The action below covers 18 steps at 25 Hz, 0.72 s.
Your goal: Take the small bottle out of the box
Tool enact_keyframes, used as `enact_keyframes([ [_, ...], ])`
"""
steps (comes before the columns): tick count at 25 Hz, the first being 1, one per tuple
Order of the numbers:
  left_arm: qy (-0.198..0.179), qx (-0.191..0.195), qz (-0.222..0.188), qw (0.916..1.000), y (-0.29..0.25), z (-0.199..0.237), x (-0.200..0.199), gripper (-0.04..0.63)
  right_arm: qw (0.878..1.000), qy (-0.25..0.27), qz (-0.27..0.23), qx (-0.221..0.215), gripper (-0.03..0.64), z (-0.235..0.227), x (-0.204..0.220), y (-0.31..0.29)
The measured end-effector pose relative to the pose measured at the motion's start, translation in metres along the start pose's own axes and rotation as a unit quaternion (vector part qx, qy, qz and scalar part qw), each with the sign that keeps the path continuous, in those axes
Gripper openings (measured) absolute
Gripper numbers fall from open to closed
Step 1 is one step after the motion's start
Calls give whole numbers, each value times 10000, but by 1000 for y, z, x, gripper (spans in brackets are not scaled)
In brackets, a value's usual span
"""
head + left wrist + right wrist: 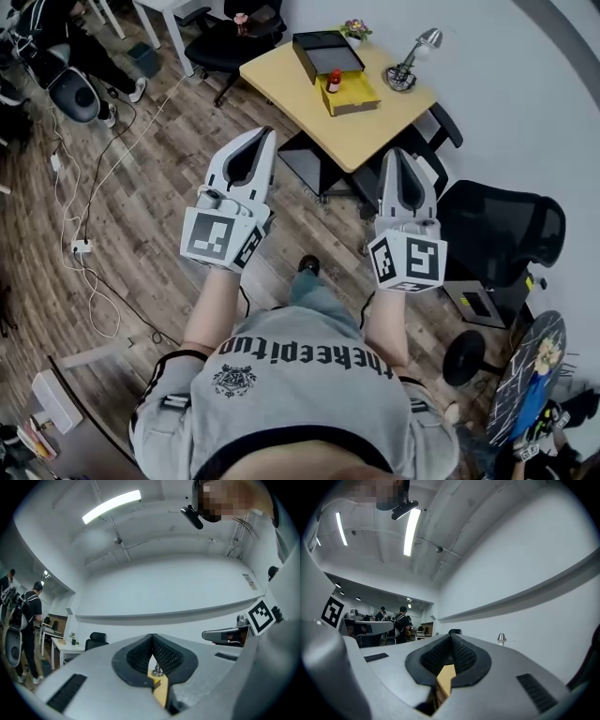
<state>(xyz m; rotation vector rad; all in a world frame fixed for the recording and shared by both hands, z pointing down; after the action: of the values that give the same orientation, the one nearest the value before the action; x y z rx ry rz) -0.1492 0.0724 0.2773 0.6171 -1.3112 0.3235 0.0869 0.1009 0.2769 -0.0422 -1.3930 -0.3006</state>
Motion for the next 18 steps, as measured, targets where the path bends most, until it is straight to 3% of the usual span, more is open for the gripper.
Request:
enact_keyframes([
  [18,-159,-154,-69,9997,-114,17,15,3,9995,-32,-164,-262,2,-74,19,-101],
])
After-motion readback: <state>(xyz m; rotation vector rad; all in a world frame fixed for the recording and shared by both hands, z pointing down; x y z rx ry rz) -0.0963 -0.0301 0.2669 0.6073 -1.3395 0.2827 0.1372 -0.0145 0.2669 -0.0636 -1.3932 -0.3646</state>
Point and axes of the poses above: the fingertips, and each gripper's own axes: y backward along the fingers, z to its left, x out of its underside, the point moved 7 cm from there along y, backward along the fingers, and after that the axes turned 8 degrees about y, right-handed, at the moved point
